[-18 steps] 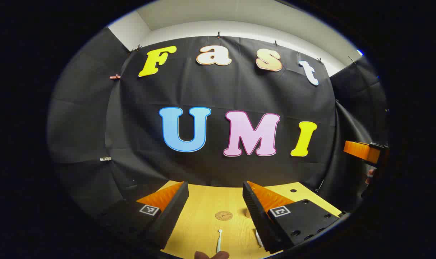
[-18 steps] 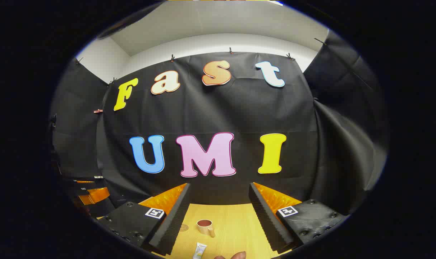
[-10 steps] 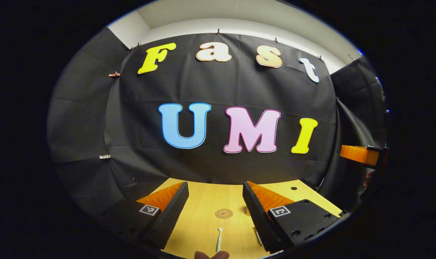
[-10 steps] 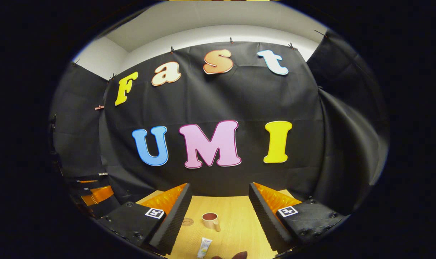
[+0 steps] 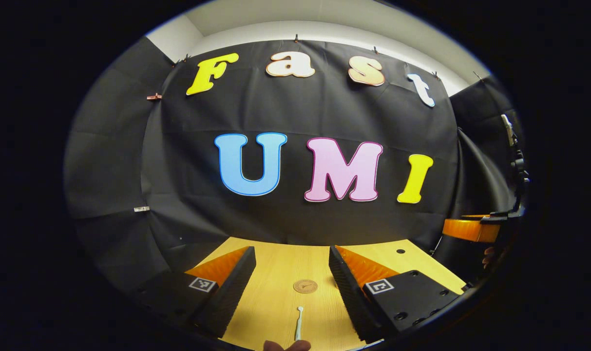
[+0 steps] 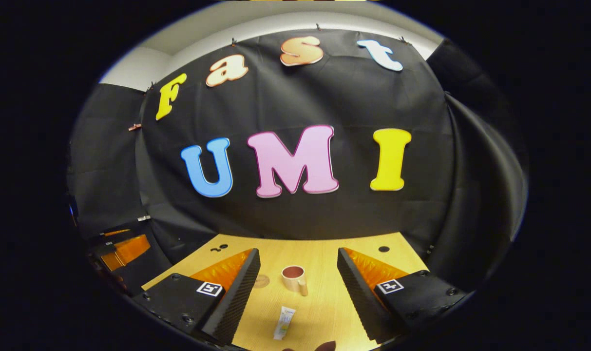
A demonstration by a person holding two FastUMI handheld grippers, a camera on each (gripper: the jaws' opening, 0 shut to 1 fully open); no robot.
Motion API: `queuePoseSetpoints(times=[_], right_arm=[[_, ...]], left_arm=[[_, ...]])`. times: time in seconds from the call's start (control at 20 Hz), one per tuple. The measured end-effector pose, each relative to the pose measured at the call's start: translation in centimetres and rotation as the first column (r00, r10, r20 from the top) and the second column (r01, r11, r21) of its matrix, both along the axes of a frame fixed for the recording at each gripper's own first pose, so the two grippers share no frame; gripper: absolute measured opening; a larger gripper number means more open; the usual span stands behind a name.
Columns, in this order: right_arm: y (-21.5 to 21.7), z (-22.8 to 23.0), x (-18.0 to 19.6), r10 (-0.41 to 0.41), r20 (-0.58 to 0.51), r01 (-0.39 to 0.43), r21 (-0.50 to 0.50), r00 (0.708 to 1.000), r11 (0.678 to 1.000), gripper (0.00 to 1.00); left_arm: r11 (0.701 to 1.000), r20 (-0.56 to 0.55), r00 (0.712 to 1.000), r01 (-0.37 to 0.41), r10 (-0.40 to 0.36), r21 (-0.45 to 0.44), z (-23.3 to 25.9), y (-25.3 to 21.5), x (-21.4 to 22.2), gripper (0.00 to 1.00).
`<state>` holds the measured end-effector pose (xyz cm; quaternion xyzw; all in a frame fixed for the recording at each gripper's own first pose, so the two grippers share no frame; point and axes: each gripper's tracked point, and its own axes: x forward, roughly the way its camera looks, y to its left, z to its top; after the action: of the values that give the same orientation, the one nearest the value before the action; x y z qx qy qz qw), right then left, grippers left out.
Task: Put the toothbrush and toothpaste on the desktop into the cup, then pick up the cup and place it on the coaster on the desktop.
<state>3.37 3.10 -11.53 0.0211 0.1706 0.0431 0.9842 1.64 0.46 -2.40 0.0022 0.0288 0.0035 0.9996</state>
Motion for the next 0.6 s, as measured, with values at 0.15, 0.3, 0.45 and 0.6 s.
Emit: queuePoseSetpoints(times=[0.15,0.3,0.45,0.6], right_arm=[[0.8,-5.4,0.6,0.028,-0.153,-0.028,0.003,0.988,1.000,0.98],[1.7,-11.8,0.2,0.053,-0.341,-0.044,0.033,0.939,0.998,0.98],[1.7,-18.7,-1.1,0.039,-0.543,-0.017,0.045,0.839,0.999,0.98],[2.3,-23.9,-1.9,0.058,-0.636,-0.040,0.042,0.770,0.998,0.97]], left_arm=[[1.000,-0.018,1.000,-0.007,0.007,0.001,-1.0,0.2,0.3,0.95],[1.000,-0.039,0.999,-0.020,0.020,-0.002,-1.9,0.7,0.4,0.95],[0.999,-0.064,0.997,-0.037,0.037,-0.005,-3.2,1.1,0.5,0.95],[0.999,-0.095,0.994,-0.054,0.054,-0.001,-4.3,1.4,0.5,0.95]])
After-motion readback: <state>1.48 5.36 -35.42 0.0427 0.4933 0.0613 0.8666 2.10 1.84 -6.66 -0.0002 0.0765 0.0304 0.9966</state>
